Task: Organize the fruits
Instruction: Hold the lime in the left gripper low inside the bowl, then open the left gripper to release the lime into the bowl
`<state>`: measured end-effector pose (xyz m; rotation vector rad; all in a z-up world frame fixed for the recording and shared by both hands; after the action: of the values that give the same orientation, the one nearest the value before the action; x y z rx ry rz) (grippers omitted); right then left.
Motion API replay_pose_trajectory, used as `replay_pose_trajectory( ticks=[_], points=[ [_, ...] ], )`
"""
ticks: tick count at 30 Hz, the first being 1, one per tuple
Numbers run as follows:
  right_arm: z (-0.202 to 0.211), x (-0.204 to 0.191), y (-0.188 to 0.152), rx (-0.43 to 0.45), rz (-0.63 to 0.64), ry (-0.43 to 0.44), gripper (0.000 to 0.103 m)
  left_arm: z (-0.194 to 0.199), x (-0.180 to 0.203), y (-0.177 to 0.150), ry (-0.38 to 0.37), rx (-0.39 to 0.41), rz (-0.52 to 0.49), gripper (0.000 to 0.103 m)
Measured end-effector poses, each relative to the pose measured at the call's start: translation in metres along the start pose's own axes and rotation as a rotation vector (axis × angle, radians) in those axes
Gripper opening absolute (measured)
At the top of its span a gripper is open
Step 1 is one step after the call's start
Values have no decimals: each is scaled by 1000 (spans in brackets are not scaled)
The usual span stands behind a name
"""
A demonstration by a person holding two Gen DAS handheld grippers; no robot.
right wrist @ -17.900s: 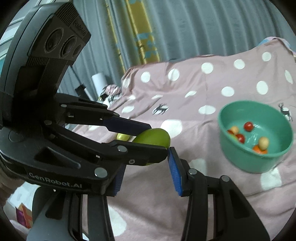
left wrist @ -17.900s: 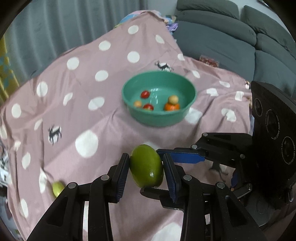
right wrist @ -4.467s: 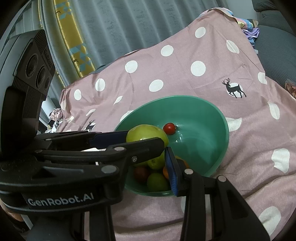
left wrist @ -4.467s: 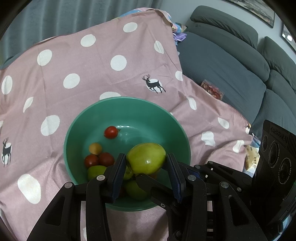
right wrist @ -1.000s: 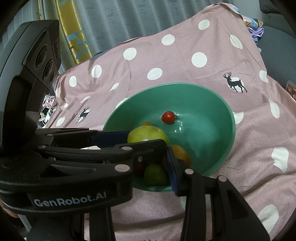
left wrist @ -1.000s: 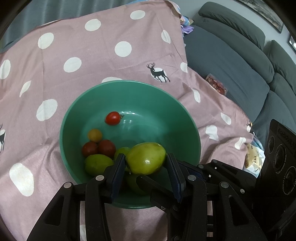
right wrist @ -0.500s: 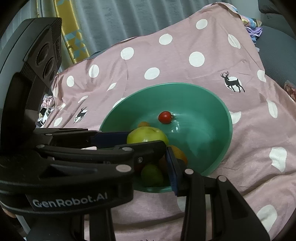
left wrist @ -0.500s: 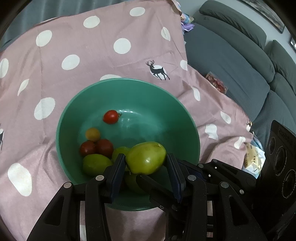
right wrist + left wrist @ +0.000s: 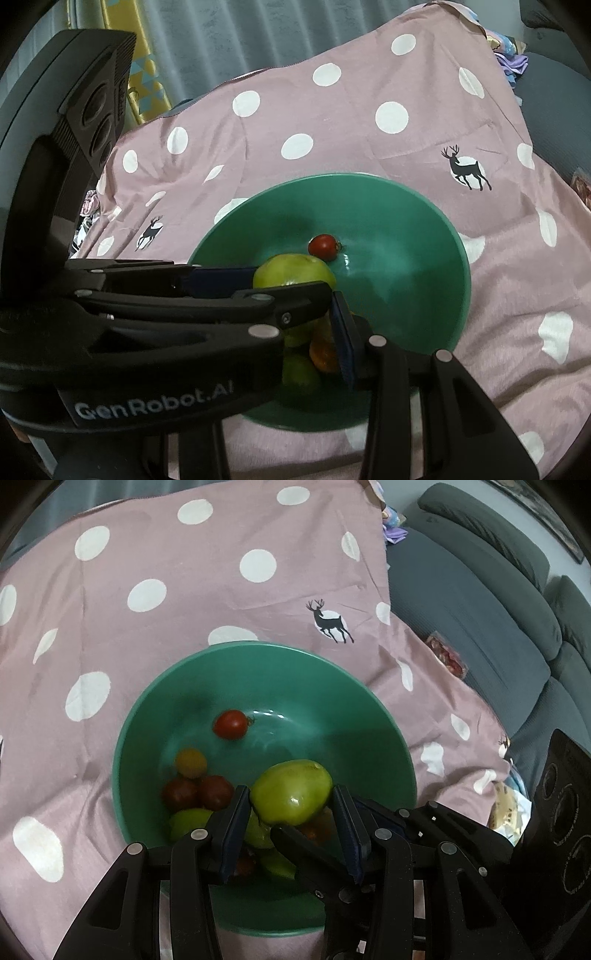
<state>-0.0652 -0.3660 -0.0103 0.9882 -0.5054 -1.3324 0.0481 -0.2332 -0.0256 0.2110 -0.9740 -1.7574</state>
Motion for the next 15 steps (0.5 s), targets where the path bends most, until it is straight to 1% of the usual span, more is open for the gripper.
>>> replay_pose_trajectory(
  ticks=[5, 10, 15],
  points=[
    [-9, -2, 5, -18, 17, -3, 40, 36, 17, -47, 9, -4, 22, 45],
    [-24, -4, 4, -60, 42, -4, 40, 71, 35, -107, 35, -20, 38, 45],
    [-29, -5, 5, -78, 54, -7, 40, 88, 50, -136, 47, -24, 16, 45]
  ],
)
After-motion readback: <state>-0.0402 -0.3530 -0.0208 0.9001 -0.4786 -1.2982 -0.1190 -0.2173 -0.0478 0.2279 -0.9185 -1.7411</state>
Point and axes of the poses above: each gripper's, at about its wrist camera, not at the fingertips, and z roughly against the way its jaws point, x to its right, y to its top, the point moved 3 cm from there along -z, roughly the way its jaws point, and after that the axes turned 13 degrees about x, right-handed, at the moved point
